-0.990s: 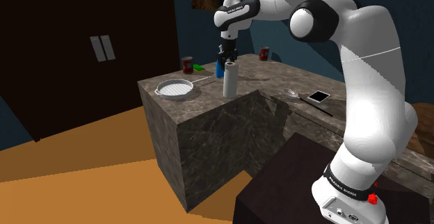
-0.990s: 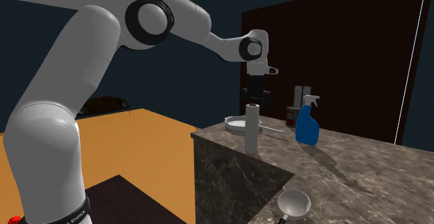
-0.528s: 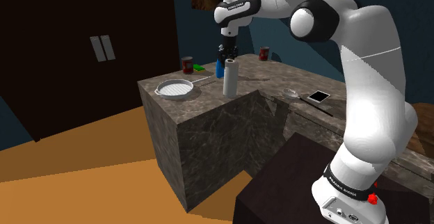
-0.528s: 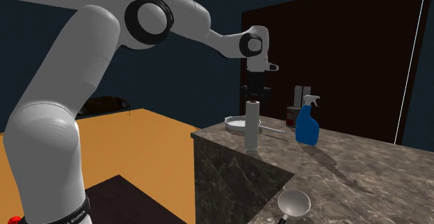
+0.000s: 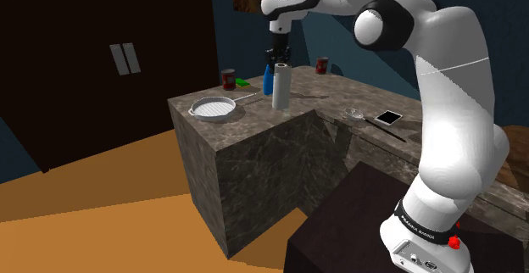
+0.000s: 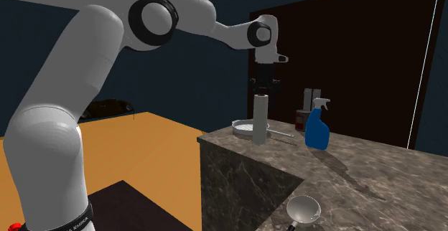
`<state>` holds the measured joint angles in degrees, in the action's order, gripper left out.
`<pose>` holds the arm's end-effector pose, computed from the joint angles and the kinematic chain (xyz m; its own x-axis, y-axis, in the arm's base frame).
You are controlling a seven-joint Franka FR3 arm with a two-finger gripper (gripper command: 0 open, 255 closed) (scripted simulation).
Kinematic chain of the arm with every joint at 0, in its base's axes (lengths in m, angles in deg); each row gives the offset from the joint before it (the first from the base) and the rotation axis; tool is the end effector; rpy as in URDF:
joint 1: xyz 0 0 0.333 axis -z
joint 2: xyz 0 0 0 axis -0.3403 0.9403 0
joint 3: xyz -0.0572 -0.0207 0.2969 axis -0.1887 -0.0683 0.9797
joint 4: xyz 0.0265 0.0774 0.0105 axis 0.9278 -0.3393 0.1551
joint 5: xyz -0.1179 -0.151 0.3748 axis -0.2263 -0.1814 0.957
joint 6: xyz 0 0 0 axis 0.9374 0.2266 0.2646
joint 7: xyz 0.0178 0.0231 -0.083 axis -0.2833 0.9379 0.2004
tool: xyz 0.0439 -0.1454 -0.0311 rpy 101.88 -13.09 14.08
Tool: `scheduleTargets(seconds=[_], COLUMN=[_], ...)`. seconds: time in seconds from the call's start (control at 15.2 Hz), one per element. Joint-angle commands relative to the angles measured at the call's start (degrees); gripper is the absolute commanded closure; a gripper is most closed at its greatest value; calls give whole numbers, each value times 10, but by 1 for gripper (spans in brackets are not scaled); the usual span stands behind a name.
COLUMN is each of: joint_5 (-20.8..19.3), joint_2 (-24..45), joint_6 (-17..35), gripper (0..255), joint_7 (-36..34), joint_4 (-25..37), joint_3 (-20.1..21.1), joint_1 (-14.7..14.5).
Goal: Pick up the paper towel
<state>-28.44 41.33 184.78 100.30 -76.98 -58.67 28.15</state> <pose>0.7092 -0.1750 0.4138 0.9981 -0.0613 0.0070 -0.0612 -0.9980 -0.0163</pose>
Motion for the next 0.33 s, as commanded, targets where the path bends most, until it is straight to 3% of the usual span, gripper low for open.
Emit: scheduleTargets(seconds=[0.0, 0.26], joint_5=[0, 0], joint_2=[2, 4], joint_6=[-16, -35], gripper=[255, 255], joint_7=[0, -1], joint_4=[18, 38], joint_3=[0, 0], joint_1=[1, 2])
